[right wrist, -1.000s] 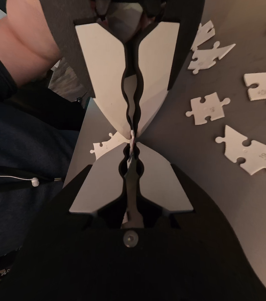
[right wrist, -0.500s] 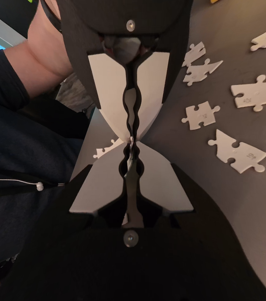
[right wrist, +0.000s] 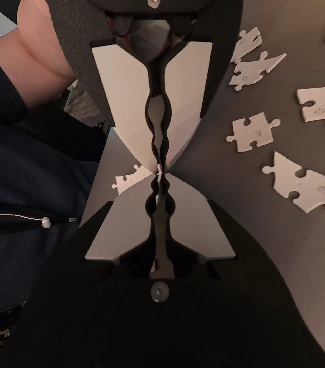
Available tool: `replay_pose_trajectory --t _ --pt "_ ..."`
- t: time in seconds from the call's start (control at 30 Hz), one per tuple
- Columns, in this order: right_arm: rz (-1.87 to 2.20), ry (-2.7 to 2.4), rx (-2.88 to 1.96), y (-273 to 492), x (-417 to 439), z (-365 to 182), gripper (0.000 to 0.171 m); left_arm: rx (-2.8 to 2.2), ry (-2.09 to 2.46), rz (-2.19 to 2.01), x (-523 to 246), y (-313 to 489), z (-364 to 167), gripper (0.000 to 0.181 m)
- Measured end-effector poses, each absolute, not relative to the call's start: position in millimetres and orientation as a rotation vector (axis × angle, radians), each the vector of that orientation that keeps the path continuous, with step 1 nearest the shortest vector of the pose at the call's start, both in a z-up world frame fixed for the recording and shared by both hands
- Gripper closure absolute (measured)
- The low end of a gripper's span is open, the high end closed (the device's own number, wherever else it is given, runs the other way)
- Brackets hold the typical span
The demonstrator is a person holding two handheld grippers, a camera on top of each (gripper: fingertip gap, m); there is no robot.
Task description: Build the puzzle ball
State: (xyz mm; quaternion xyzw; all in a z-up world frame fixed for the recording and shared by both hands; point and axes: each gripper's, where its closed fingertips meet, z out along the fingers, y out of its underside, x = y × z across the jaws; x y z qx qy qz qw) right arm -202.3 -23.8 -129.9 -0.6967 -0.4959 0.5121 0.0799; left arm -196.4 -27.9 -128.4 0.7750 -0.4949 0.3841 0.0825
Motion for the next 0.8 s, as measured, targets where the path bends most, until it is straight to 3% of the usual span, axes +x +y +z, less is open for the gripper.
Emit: replay_pose_trajectory --t 0.37,0.43,0.47,0.8 --pt "1.546 -1.485 -2.081 -26.0 -202.1 -130.9 0.167 2.314 -1.491 1.129 -196.3 -29.5 -129.4 0.179" --pt "1.584 -1.457 -2.128 -24.0 -198.6 -130.5 0.150 2.319 -1.480 1.138 -196.6 -29.0 -128.3 0.179" --pt "1.584 -1.456 -2.132 -23.1 -196.0 -131.5 0.149 2.322 -1.487 1.130 -197.5 -28.9 -128.6 0.179" --pt "1.593 -1.504 -2.306 -36.8 -189.4 -143.1 0.161 2.321 -1.495 1.088 -197.6 -30.0 -131.0 0.179"
